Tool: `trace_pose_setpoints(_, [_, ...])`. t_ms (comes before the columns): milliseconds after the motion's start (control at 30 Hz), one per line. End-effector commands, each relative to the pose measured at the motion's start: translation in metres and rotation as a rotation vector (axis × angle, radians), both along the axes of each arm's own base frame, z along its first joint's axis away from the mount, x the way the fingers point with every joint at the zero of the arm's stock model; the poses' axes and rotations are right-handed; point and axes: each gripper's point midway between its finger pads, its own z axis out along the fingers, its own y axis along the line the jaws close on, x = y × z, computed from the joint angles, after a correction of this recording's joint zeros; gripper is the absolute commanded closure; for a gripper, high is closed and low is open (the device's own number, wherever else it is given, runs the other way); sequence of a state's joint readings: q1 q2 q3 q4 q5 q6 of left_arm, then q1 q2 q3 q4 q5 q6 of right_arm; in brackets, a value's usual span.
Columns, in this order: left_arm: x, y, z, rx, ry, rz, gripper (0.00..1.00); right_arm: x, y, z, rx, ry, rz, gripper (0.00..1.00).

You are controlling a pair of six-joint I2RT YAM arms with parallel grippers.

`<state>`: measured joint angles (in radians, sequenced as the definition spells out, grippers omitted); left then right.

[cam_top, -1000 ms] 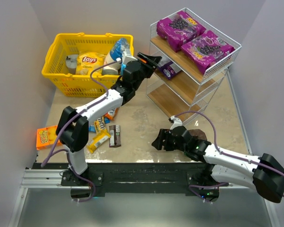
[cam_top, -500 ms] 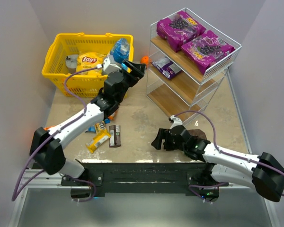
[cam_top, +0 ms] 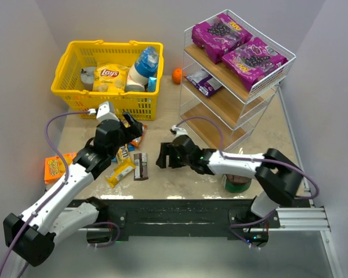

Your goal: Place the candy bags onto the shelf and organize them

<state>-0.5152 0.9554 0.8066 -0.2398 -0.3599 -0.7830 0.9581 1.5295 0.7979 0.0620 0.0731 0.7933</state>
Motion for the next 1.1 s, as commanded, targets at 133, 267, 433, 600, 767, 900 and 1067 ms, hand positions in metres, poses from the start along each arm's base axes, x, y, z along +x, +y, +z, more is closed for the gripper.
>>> trace_pose_setpoints(133, [-0.043,0.039,-0.026,0.144,0.117,-0.001,0.1,0.073,0.097,0.04,0.094,-0.224,0.048,0.31])
trace_pose_setpoints(267, [-0.049,0.044,-0.017,0.151,0.101,-0.005,0.1,0.098,0.129,0.035,0.147,-0.265,0.018,0.34])
trace_pose_setpoints(433, [-0.054,0.044,-0.011,0.154,0.086,-0.025,0.09,0.125,0.161,0.013,0.143,-0.27,-0.007,0.37])
trace_pose_setpoints(600, [-0.056,0.044,-0.011,0.163,0.089,-0.037,0.09,0.137,0.16,-0.003,0.088,-0.272,-0.043,0.44])
trace_pose_setpoints(767, [-0.052,0.035,-0.016,0.153,0.1,-0.07,0.09,0.142,0.151,-0.016,0.033,-0.272,-0.08,0.63])
trace_pose_setpoints(900, [-0.048,0.029,-0.019,0.143,0.108,-0.085,0.09,0.141,0.137,-0.019,-0.013,-0.279,-0.097,0.87])
trace_pose_setpoints(1067, [-0.042,0.023,-0.02,0.112,0.104,-0.084,0.09,0.134,0.093,-0.028,-0.143,-0.254,-0.165,1.0])
